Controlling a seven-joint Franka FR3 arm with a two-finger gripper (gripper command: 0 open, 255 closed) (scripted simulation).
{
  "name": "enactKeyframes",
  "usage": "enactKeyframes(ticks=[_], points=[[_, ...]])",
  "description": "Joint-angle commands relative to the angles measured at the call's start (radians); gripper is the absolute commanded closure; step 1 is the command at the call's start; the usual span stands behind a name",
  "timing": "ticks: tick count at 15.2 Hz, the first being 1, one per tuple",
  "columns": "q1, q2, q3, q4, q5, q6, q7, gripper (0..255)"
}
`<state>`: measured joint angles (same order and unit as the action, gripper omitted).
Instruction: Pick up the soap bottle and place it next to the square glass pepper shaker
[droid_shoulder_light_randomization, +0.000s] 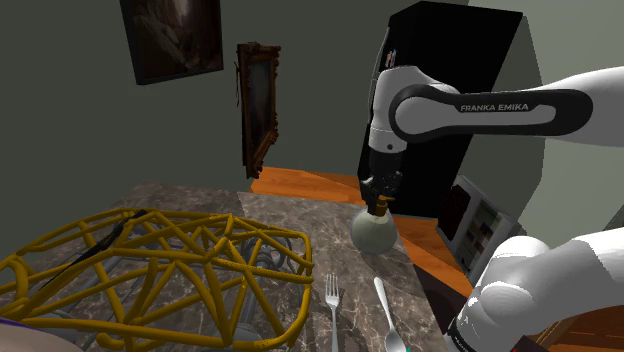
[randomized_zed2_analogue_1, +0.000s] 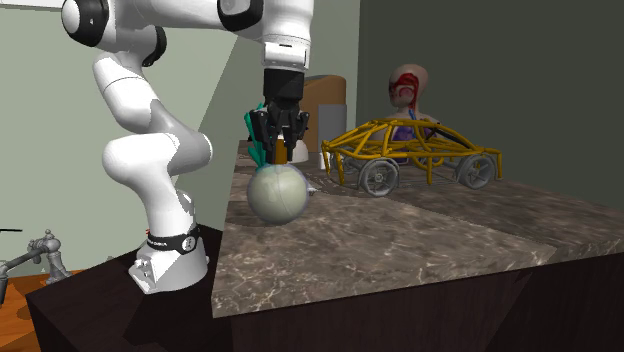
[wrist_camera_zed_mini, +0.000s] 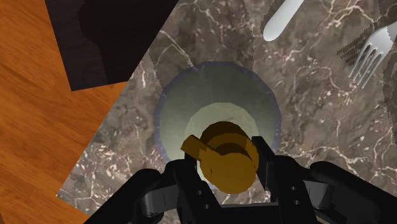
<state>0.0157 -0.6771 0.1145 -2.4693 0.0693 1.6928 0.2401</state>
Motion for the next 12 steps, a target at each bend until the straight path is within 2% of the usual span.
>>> enactKeyframes(ticks=[1, 4, 12], points=[[0.000, 0.000, 0.000, 0.000, 0.000, 0.000, 0.000, 255], [0.000, 0.000, 0.000, -0.001, 0.000, 0.000, 0.000, 255], [-0.003, 0.005, -0.006, 0.110, -0.005, -0.106, 0.001, 255]])
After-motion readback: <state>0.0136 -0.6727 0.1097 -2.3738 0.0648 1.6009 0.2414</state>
